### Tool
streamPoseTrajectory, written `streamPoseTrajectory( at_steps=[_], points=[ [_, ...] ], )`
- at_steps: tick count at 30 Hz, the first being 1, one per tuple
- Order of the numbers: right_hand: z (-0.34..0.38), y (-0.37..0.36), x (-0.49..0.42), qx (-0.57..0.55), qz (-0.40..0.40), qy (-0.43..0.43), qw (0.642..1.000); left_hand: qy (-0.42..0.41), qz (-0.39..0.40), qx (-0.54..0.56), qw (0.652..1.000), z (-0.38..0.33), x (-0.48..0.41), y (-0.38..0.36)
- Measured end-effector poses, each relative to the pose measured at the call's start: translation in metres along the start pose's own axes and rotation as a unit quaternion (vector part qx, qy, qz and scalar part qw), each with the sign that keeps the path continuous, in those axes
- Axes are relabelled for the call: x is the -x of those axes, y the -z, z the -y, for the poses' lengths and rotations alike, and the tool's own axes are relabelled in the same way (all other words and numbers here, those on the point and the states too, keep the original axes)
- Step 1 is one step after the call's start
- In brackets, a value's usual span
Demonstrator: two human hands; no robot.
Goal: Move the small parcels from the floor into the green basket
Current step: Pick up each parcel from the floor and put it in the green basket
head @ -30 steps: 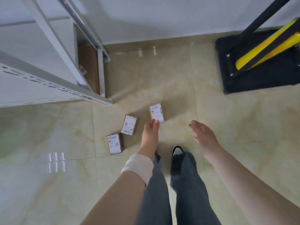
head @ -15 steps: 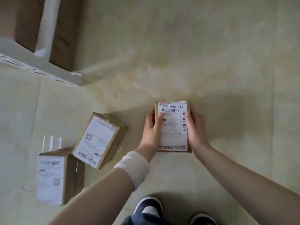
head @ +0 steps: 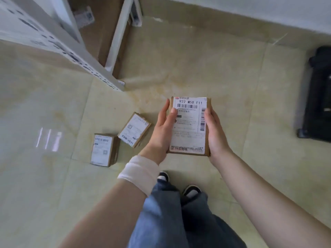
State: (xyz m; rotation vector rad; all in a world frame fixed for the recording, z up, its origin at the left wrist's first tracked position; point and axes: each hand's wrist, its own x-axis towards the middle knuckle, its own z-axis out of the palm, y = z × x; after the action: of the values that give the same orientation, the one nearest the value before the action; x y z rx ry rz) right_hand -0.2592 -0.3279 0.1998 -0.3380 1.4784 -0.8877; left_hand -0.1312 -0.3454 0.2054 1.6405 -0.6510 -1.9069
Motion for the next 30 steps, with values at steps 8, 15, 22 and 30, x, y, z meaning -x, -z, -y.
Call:
streamPoseTrajectory(
  at_steps=[8,15,22,30],
  points=[
    [0.167,-0.07,0.284,0.062,0.096,0.008,0.993,-0.026,-0.068,0.15,0.986,-0.151,0.3,0.018],
    [0.192,-0.174,0.404,0.068,0.155,0.033,0.985,-0.11,-0.118,0.223,0.961,-0.195,0.442,0.09],
    [0.115,-0.323,0.503,0.13,0.284,0.003,0.95,-0.149,-0.204,0.299,0.92,-0.166,0.561,0.248],
    [0.013,-0.474,0.593,0.184,0.36,-0.014,0.915,-0.193,-0.291,0.336,0.875,-0.116,0.662,0.409]
  ],
)
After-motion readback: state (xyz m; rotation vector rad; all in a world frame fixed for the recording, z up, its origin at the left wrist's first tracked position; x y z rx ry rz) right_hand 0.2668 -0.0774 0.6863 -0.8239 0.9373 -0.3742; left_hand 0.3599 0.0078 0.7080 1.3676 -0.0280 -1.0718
